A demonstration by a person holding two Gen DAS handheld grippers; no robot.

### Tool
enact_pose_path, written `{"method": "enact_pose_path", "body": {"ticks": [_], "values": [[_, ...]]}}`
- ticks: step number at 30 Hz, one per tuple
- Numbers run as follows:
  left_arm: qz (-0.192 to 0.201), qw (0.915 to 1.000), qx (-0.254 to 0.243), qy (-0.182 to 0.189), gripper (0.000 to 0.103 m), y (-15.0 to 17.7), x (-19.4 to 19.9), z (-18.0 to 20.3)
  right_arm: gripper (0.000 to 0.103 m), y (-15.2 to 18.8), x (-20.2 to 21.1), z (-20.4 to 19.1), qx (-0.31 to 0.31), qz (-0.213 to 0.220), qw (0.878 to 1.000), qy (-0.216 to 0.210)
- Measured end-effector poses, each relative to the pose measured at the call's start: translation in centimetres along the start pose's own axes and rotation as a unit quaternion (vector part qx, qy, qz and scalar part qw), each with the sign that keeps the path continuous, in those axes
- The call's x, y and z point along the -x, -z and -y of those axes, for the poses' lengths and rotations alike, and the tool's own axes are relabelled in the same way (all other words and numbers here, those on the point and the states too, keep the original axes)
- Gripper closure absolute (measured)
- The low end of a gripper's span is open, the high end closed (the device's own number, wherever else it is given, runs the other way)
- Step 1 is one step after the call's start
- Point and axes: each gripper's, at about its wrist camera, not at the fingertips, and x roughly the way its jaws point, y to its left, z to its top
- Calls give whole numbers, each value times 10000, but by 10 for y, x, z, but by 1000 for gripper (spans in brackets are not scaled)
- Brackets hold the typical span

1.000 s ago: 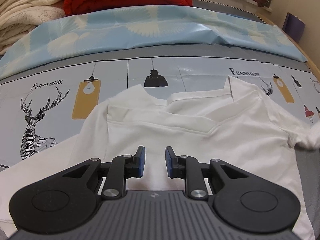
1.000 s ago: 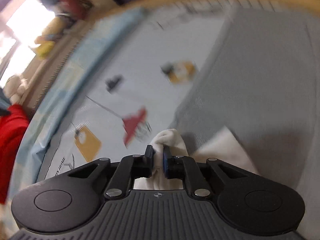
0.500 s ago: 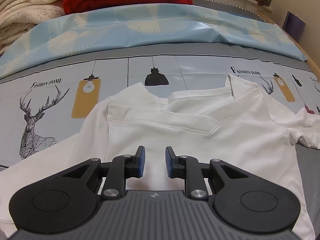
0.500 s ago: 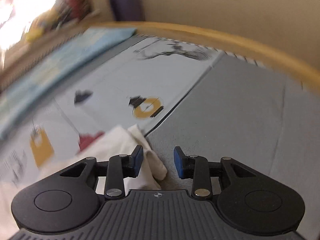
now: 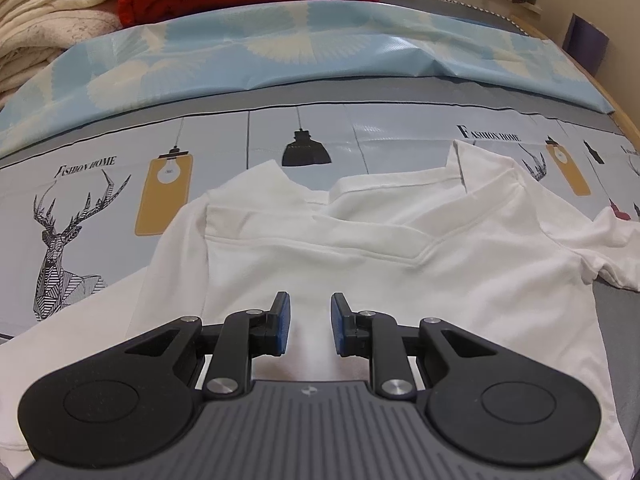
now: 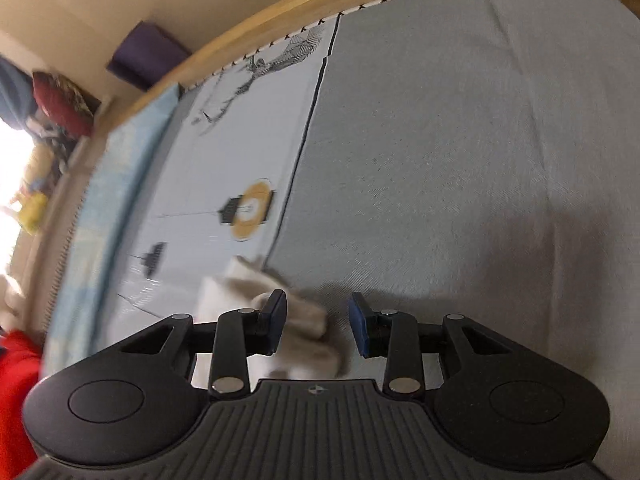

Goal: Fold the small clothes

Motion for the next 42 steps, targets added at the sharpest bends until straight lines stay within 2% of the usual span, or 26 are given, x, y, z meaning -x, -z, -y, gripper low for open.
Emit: {"method": "enact_pose_path", "body": {"ticks": [2,6,9,10,11,12,13,17,19,20,21,24,26,28,30,31,32,33,34,36,37,39,41,42], "values": [[-8,10000,-20,3,79,0,-1,1,66,2,-13,-2,116,-202,9996,-141],[-27,10000,-19,-27,78,-1,-5,3,66,6,-10,-14,296,-274,9978,-518],[-48,10000,-48,-25,78,-1,-7,5,66,6,-7,-19,86,-378,9952,-896],[-54,10000,-65,-18,78,-1,-8,7,65,6,-6,-21,77,-403,9938,-1032],[-59,9999,-84,-9,78,-1,-9,8,60,6,-8,-23,163,-410,9925,-1140],[-66,9999,-100,-3,78,-1,-9,9,53,7,-8,-25,270,-412,9921,-1153],[-70,9999,-113,4,78,-1,-10,10,51,8,-11,-26,351,-439,9923,-1106],[-78,9999,-145,12,78,0,-11,14,51,12,-28,-24,382,-634,9905,-1161],[-84,9999,-141,0,78,0,-12,15,64,13,-31,-28,560,-673,9878,-1285],[-86,9999,-141,-3,78,0,-13,15,86,14,-30,-30,601,-732,9854,-1415],[-89,9999,-138,-9,78,0,-14,15,103,14,-30,-33,677,-753,9825,-1562],[-91,9999,-140,-9,78,0,-15,15,103,12,-19,-45,1087,-534,9739,-1922],[-86,9999,-137,-4,78,-1,-14,15,103,6,-2,-51,1337,-51,9702,-2022],[-84,9999,-138,7,78,0,-14,15,103,-4,20,-50,1395,705,9628,-2203],[-83,9999,-139,19,78,0,-14,13,103,-14,35,-44,1446,1446,9586,-1980],[-83,9999,-135,17,78,0,-14,13,103,-20,36,-39,1405,1684,9627,-1587],[-83,9999,-133,17,78,0,-14,13,101,-26,31,-34,1345,1774,9695,-1027],[-82,9999,-140,21,78,0,-14,13,98,-32,21,-25,1244,1664,9774,-400],[-80,9999,-142,21,78,0,-13,13,98,-37,10,-15,1082,1434,9837,-120],[-81,9999,-140,15,78,0,-14,13,92,-42,-13,10,523,688,9961,-201],[-83,9999,-132,9,78,0,-14,13,88,-42,-18,16,360,509,9977,-276],[-89,9999,-130,11,78,0,-14,14,68,-40,-20,12,525,509,9967,-357],[-93,9998,-148,19,78,-1,-14,14,59,-41,-18,5,796,628,9942,-346],[-96,9998,-159,19,78,0,-14,14,59,-41,-19,5,831,635,9941,-292]]}}
